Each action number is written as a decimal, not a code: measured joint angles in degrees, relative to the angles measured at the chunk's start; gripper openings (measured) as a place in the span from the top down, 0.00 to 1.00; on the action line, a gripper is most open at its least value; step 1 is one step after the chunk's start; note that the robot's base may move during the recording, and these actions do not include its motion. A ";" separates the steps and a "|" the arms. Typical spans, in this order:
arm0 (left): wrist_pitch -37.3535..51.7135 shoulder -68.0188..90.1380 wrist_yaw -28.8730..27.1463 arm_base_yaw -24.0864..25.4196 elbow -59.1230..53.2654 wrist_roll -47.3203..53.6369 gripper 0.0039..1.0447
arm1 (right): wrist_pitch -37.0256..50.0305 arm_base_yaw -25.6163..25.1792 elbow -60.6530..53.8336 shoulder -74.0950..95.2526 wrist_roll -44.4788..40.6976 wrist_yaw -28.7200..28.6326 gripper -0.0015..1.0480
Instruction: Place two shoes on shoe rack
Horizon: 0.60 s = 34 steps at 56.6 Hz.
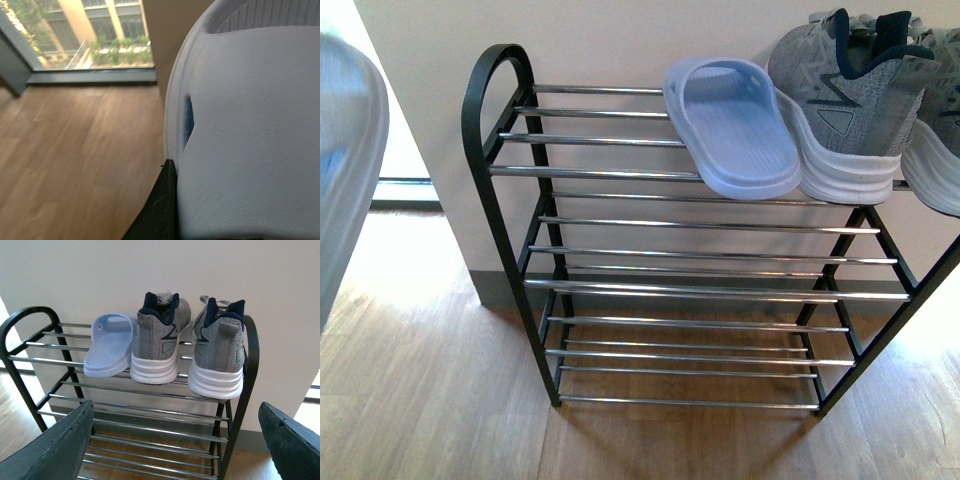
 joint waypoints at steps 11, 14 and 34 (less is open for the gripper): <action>-2.29 12.87 2.51 -5.86 14.27 -8.76 0.98 | 0.00 0.00 0.00 0.00 0.02 -0.02 0.09; -4.37 16.72 3.39 -6.75 19.56 -10.80 0.98 | 0.00 0.00 0.00 0.00 0.02 0.00 0.09; -23.04 44.19 4.57 -10.16 56.98 -21.00 0.98 | 0.00 0.00 0.00 0.00 0.02 -0.02 0.09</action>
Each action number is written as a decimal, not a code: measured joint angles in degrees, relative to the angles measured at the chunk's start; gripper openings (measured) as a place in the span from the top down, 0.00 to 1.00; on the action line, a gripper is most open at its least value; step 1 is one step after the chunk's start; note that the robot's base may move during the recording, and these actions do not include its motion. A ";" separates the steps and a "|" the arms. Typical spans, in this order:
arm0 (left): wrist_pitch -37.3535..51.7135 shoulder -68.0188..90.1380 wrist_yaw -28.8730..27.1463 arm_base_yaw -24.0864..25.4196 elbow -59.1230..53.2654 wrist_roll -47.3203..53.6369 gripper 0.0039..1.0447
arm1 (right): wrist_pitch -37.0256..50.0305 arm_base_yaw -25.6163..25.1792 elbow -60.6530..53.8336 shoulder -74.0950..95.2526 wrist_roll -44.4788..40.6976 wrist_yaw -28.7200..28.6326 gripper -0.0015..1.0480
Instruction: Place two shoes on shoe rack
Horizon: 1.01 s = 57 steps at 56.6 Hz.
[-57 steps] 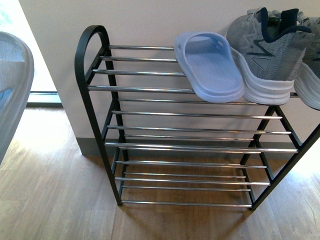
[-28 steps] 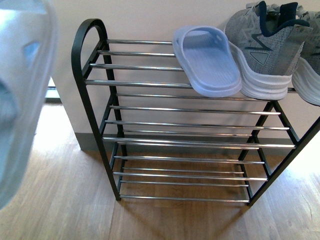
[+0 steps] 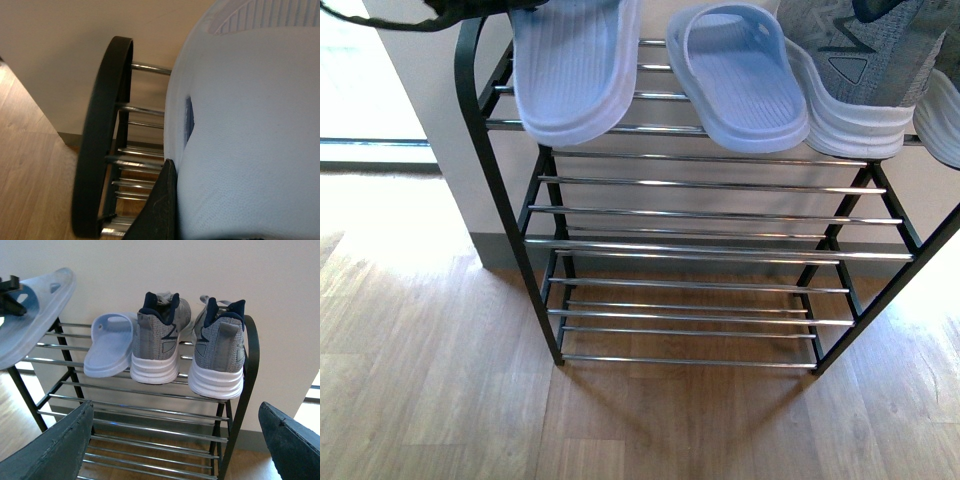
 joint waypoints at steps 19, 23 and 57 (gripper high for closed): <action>-10.58 13.75 -0.04 0.22 18.12 3.28 0.98 | 0.00 0.00 0.00 0.02 0.00 0.00 0.09; -11.98 15.58 -0.42 0.22 20.04 4.83 0.98 | 0.00 0.00 0.00 0.00 0.00 0.00 0.09; -12.15 16.63 -2.91 -0.37 21.09 12.07 0.56 | 0.00 0.00 0.00 0.00 0.00 0.00 0.09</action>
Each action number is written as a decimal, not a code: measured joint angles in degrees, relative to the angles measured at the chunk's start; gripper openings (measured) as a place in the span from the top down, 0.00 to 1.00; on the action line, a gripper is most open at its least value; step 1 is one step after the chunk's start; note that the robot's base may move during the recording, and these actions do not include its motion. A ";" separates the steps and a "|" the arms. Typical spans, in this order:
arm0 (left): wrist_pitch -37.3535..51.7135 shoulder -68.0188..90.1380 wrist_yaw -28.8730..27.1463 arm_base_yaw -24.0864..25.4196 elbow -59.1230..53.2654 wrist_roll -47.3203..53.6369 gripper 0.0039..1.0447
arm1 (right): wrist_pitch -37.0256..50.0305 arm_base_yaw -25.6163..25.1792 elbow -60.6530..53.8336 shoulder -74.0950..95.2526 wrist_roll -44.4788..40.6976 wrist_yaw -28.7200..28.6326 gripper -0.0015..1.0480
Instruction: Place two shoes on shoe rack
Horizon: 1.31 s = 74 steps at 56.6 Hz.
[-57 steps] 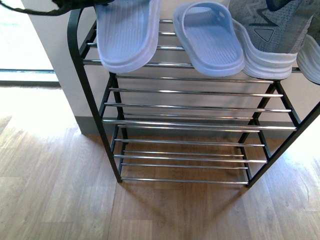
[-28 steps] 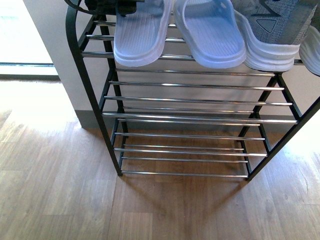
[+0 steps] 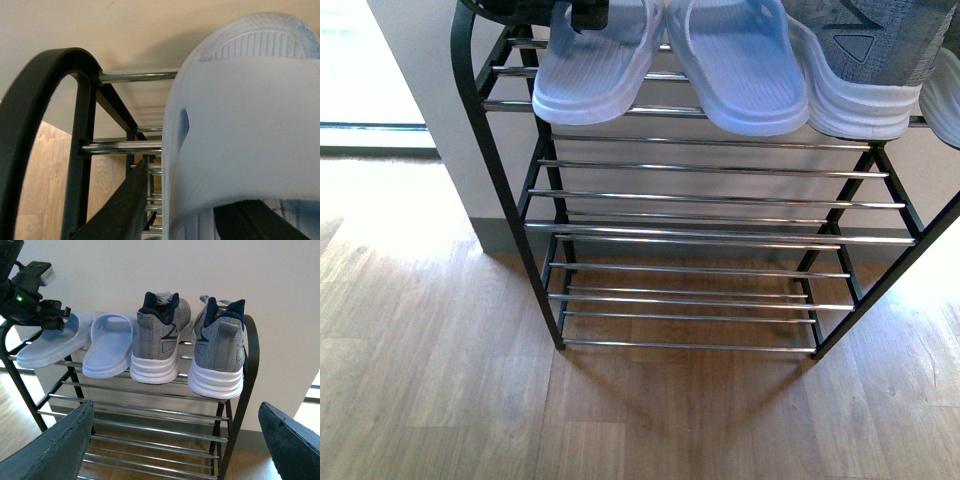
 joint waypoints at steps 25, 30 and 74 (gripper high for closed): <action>16.35 -20.26 -3.89 -1.57 -22.69 1.11 0.09 | 0.00 0.00 0.00 0.02 0.00 0.00 0.09; 19.76 -27.21 -3.96 -1.81 -30.91 0.24 0.09 | 0.00 0.00 0.00 0.02 0.00 0.00 0.09; 25.68 -83.21 -7.10 17.25 -80.37 -7.17 0.09 | 0.00 0.00 0.00 0.00 -0.02 -0.02 0.09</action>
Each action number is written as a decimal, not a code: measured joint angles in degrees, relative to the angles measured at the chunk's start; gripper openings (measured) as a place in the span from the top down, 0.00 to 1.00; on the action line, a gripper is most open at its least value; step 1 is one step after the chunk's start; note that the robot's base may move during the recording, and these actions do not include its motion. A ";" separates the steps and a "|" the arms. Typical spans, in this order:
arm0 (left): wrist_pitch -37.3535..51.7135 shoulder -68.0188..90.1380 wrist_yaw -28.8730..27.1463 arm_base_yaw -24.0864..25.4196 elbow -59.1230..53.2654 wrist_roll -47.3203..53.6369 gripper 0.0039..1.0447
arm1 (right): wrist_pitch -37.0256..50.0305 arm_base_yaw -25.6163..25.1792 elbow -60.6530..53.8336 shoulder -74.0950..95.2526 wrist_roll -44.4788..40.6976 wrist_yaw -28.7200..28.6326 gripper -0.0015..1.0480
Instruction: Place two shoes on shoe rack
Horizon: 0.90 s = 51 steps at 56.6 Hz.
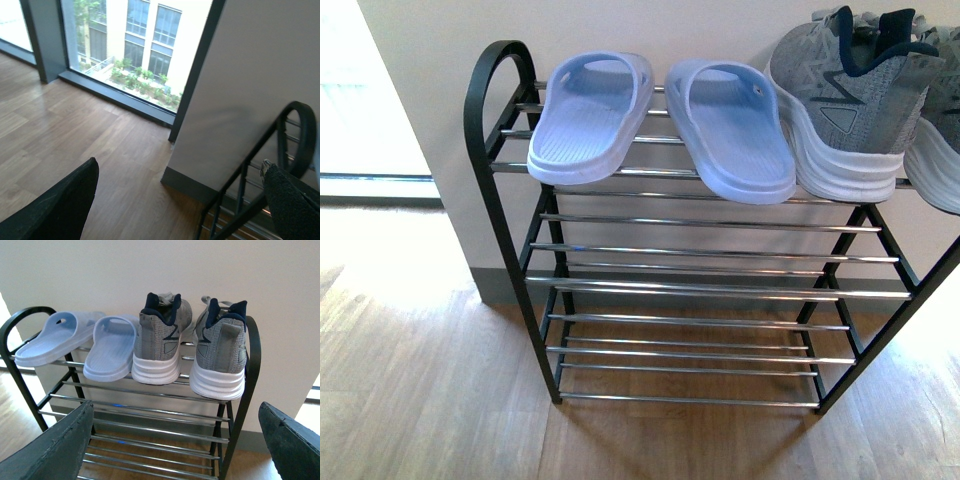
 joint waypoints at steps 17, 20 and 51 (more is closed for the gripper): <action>8.83 -7.30 21.42 5.68 -7.58 14.45 0.64 | 0.00 0.00 0.00 0.02 0.02 -0.09 0.09; 7.85 -8.94 21.42 5.68 -8.22 14.78 0.74 | 0.00 0.00 0.00 0.00 0.02 -0.11 0.09; -2.19 -23.71 21.53 5.73 -11.87 15.32 0.99 | 0.00 0.00 0.00 0.00 0.02 -0.13 0.09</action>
